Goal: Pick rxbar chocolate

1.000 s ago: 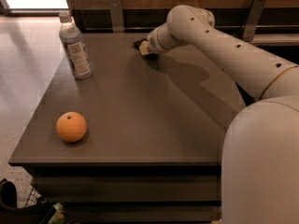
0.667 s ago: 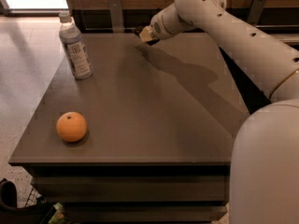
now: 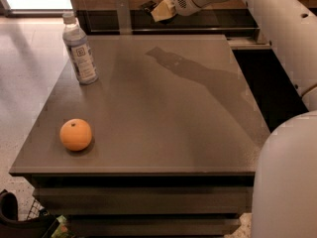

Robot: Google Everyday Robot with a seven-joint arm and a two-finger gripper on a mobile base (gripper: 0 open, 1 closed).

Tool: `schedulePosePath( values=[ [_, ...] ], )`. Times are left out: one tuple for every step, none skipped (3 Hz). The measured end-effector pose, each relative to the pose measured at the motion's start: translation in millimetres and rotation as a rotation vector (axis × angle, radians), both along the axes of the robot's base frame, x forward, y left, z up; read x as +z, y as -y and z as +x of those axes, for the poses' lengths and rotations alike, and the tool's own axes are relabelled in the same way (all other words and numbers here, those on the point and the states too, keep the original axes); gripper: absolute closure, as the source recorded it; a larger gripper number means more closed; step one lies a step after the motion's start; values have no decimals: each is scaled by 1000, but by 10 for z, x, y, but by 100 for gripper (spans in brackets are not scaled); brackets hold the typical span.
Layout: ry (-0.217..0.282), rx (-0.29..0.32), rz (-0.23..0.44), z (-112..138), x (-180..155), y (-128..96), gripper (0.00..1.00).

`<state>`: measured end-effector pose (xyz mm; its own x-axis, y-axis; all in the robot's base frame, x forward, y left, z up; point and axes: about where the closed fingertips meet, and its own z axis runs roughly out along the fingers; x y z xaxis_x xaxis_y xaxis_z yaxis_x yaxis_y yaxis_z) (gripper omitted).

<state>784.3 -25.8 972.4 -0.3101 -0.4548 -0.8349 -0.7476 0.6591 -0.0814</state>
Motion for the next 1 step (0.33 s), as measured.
schedulePosePath(
  values=[
    [35, 79, 30, -159, 287, 77, 100]
  ],
)
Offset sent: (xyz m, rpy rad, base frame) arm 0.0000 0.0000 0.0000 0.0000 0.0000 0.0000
